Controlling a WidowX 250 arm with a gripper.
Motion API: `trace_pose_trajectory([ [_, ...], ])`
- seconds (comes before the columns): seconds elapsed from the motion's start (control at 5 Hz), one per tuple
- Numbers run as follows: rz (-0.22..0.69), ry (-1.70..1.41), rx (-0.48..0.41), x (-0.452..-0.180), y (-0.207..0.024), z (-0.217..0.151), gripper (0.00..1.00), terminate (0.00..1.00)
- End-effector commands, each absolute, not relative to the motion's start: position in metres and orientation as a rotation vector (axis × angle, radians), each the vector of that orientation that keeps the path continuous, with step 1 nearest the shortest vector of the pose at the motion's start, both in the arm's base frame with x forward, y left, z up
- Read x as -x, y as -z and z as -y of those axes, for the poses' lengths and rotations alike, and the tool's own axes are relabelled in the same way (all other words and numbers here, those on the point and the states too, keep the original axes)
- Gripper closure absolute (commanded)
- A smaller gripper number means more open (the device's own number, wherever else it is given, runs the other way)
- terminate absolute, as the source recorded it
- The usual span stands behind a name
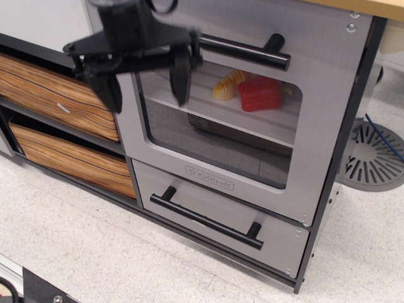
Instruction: Open oven
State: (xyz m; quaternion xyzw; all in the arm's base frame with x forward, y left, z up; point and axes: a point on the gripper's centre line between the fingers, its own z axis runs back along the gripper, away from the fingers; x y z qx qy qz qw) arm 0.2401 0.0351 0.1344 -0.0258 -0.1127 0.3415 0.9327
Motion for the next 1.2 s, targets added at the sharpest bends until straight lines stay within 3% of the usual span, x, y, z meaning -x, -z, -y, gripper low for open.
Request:
trace_pose_trajectory([
  [0.0, 0.404, -1.14, 0.171, -0.271, -0.161, -0.068, 0.0, 0.0],
  [0.4, 0.474, -1.354, 0.261, -0.285, -0.161, -0.081, 0.0, 0.0],
  [1.0, 0.407, -1.419, 0.315, -0.299, -0.142, -0.074, 0.0, 0.0],
])
